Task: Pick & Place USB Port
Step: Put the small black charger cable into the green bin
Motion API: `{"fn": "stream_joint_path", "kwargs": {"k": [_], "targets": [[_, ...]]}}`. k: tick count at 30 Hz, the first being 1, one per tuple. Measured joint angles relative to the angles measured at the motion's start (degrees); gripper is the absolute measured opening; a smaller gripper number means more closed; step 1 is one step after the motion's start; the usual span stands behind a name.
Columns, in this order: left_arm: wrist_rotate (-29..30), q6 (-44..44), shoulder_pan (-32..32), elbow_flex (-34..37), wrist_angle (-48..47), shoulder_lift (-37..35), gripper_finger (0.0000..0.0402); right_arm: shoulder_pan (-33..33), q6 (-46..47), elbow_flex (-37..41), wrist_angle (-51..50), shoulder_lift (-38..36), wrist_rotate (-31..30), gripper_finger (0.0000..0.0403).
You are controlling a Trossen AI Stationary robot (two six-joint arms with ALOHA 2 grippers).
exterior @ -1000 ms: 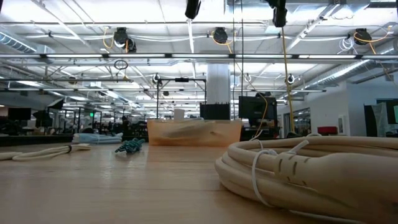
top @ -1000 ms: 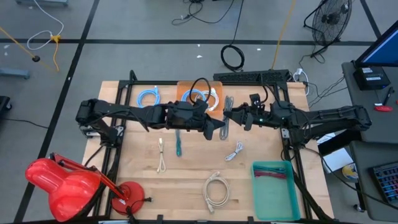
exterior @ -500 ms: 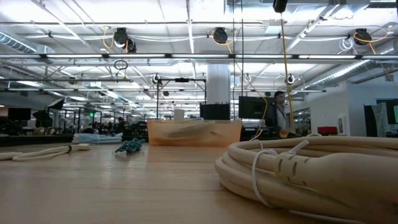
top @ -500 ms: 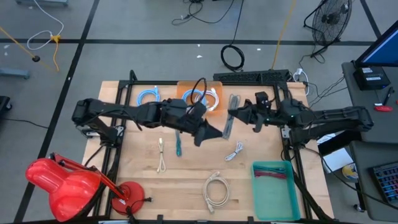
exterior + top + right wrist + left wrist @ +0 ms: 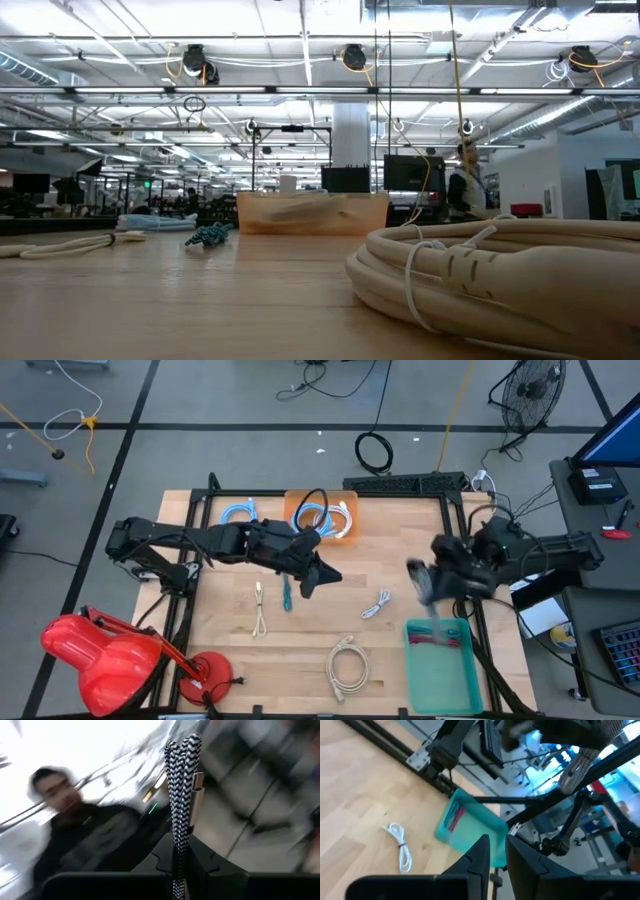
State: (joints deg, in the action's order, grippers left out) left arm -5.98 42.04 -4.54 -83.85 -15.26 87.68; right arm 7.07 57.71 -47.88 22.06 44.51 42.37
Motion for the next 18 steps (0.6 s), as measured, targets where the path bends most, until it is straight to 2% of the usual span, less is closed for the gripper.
{"fn": "stream_joint_path", "kwargs": {"k": [3,8,18], "targets": [[0.02,0.05,0.0,0.0,-2.06,0.13,0.0056,4.45,5.75,0.0,-3.86,-1.58,5.16,0.0011],[0.08,0.28,-0.17,0.0,-4.97,0.11,0.0056,13.02,12.7,0.0,-15.02,-3.76,5.66,0.0009],[2.0,0.4,-0.85,0.0,-10.44,0.13,0.0056,29.97,15.27,0.0,-38.14,0.57,-3.78,0.0008]]}}
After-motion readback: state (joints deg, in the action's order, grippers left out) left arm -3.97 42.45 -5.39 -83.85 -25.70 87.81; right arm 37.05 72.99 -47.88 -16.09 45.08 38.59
